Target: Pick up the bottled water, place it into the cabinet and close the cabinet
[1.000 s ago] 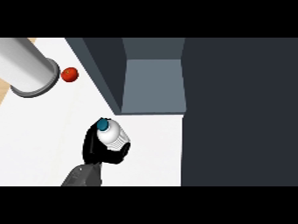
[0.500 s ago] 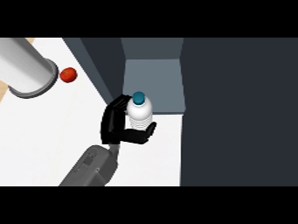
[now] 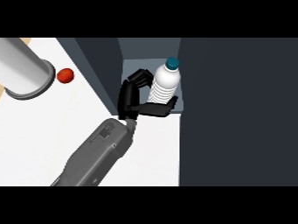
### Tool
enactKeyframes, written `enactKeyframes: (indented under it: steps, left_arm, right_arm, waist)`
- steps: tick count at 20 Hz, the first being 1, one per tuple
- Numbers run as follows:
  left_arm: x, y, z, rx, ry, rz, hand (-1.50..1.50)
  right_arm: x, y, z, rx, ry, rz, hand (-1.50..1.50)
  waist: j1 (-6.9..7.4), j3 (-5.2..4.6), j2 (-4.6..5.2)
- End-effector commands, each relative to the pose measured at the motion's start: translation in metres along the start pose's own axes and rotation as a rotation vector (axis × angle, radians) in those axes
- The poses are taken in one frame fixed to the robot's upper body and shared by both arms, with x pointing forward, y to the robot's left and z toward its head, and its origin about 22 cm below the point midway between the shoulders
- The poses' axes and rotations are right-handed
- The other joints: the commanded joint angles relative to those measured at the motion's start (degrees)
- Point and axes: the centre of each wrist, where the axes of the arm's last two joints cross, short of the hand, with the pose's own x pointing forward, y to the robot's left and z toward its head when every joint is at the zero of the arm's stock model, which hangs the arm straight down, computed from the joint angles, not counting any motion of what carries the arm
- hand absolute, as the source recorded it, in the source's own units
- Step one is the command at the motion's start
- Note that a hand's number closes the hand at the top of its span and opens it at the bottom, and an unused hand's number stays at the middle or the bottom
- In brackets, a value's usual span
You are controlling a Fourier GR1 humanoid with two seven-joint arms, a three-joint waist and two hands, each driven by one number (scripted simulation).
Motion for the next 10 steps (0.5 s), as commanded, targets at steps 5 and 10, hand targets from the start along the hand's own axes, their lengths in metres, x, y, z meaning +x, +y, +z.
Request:
enactKeyframes:
  steps: [5,10]
  left_arm:
    - [-0.003,0.003,-0.036,0.092,0.056,-0.063,1.50]
    - [0.009,-0.003,-0.062,0.103,0.040,-0.247,1.50]
  right_arm:
    - [0.010,-0.013,-0.005,0.023,-0.073,-0.046,-1.50]
    - [0.019,0.000,-0.007,0.015,-0.089,-0.051,-1.50]
  waist:
    - [-1.49,-0.02,0.54]
    - [-1.75,-0.02,0.64]
